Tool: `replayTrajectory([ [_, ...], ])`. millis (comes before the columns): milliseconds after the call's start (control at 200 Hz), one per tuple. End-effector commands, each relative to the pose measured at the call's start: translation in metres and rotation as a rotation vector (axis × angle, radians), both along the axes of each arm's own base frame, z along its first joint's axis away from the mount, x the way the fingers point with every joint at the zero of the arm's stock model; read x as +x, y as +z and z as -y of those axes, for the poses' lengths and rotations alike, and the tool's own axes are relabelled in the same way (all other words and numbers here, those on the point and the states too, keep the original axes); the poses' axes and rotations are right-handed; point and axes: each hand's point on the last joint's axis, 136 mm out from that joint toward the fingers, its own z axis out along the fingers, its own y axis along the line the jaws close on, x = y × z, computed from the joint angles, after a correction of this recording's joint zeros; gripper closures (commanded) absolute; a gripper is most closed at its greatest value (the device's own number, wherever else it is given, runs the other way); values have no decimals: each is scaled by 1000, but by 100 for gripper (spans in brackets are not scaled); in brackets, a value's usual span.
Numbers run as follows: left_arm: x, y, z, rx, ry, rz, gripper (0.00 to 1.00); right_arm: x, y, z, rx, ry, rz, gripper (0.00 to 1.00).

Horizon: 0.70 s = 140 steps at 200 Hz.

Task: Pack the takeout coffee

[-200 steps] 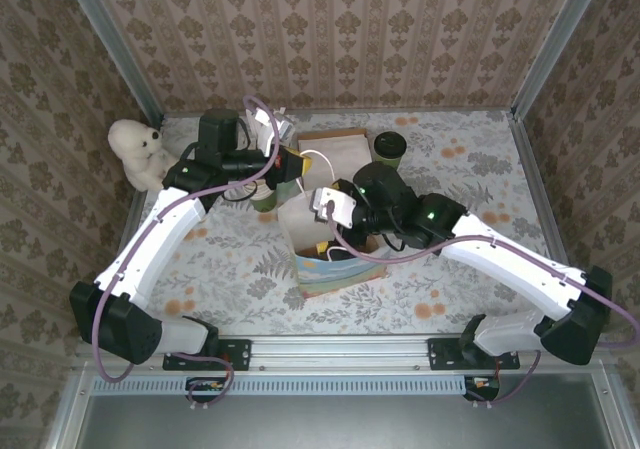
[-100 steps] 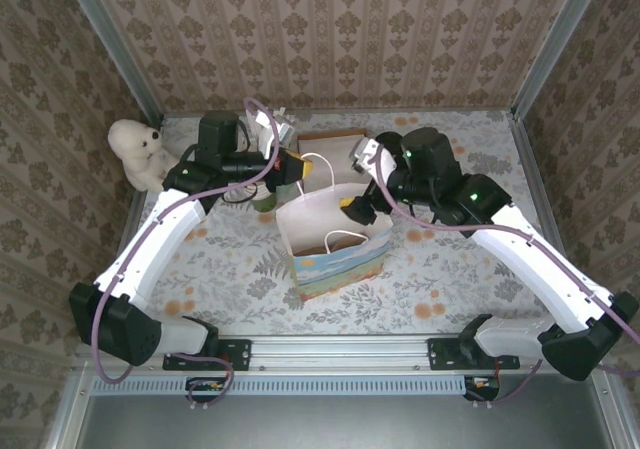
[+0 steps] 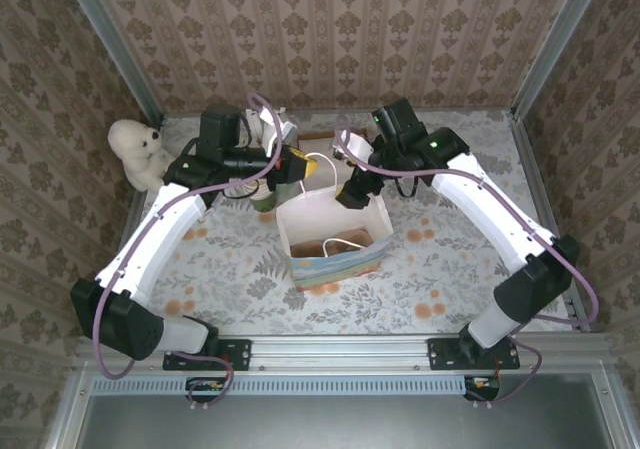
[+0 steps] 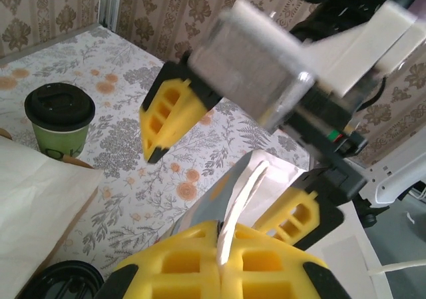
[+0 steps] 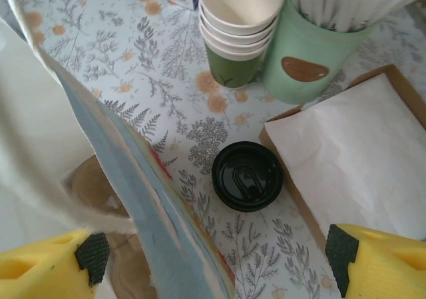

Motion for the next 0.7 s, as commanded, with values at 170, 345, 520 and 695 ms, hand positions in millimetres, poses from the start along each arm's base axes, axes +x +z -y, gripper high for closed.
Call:
replayTrajectory([
  [170, -11, 11, 12, -18, -55, 30, 100, -25, 2, -11, 21, 187, -68, 30],
  [345, -10, 11, 14, -27, -52, 24, 100, -20, -8, -13, 18, 188, -55, 42],
  [520, -9, 14, 14, -42, -44, 24, 100, -13, -8, -12, 8, 176, -16, 56],
  [695, -11, 21, 16, -58, -59, 24, 100, -15, -4, -10, 5, 175, 11, 74],
])
